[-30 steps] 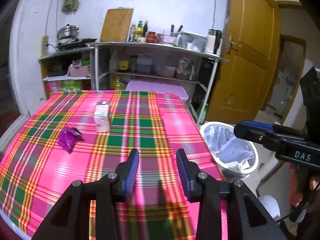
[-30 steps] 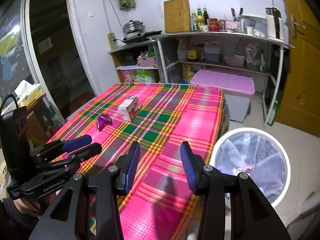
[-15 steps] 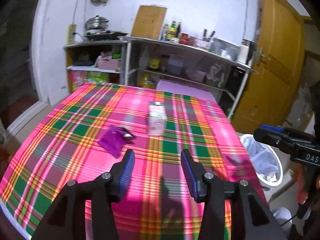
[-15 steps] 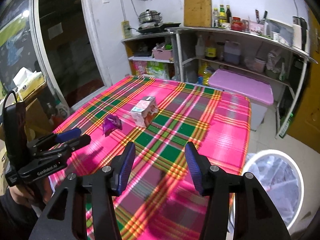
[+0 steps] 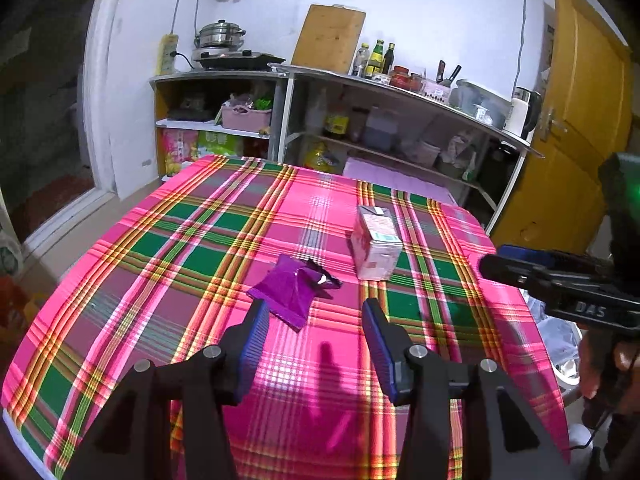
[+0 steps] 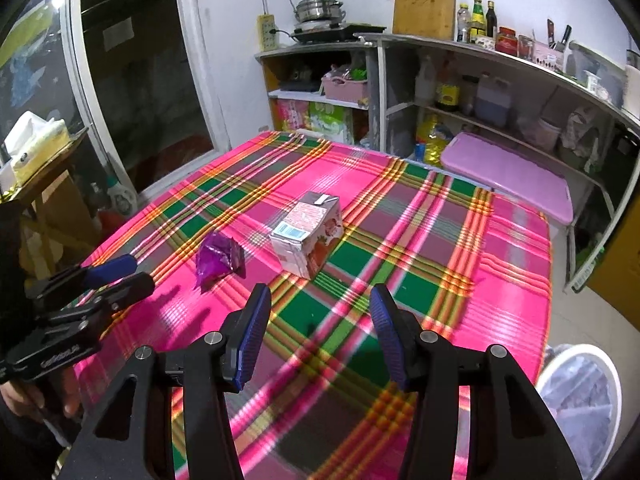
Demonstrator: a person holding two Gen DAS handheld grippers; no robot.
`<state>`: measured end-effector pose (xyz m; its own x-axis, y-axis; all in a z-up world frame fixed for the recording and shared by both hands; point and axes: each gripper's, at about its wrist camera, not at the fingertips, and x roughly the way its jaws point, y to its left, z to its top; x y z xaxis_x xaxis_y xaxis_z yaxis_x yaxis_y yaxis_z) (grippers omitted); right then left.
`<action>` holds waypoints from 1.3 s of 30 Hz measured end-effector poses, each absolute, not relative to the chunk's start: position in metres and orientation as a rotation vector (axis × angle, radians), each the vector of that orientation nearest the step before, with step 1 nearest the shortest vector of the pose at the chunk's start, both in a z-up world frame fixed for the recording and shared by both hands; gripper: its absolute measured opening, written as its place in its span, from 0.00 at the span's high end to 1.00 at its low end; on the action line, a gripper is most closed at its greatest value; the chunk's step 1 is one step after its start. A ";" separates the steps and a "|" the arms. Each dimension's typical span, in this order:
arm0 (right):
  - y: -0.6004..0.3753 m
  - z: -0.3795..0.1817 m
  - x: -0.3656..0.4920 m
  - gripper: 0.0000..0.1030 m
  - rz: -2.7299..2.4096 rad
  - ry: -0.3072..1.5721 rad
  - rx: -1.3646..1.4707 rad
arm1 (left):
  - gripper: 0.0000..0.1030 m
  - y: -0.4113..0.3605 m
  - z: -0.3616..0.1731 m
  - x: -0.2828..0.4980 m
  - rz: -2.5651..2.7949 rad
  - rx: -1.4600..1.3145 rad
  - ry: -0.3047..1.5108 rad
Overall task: Collect trash
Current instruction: 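Grasp the purple wrapper with the left tool while the right tool grasps the small carton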
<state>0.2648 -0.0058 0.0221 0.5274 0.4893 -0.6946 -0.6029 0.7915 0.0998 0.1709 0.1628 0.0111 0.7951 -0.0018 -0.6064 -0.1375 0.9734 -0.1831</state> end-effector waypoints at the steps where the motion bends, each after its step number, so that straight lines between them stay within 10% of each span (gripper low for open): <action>1: -0.001 0.019 0.268 0.49 0.656 0.783 -0.162 | 0.54 0.165 0.010 0.171 0.076 -0.225 0.649; 25: 0.072 -0.021 0.331 0.49 0.553 0.867 -0.135 | 0.53 0.210 -0.012 0.178 0.094 -0.279 0.678; 28: 0.068 -0.020 0.330 0.65 0.562 0.861 -0.133 | 0.45 0.205 -0.011 0.186 0.080 -0.276 0.685; 39: 0.022 -0.004 0.314 0.65 0.591 0.847 -0.065 | 0.43 0.189 -0.019 0.240 0.029 -0.188 0.748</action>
<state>0.3137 0.0218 -0.0044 0.5126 0.4661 -0.7211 -0.5167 0.8382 0.1744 0.2400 0.1890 -0.0193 0.7338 -0.0404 -0.6782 -0.0933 0.9828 -0.1595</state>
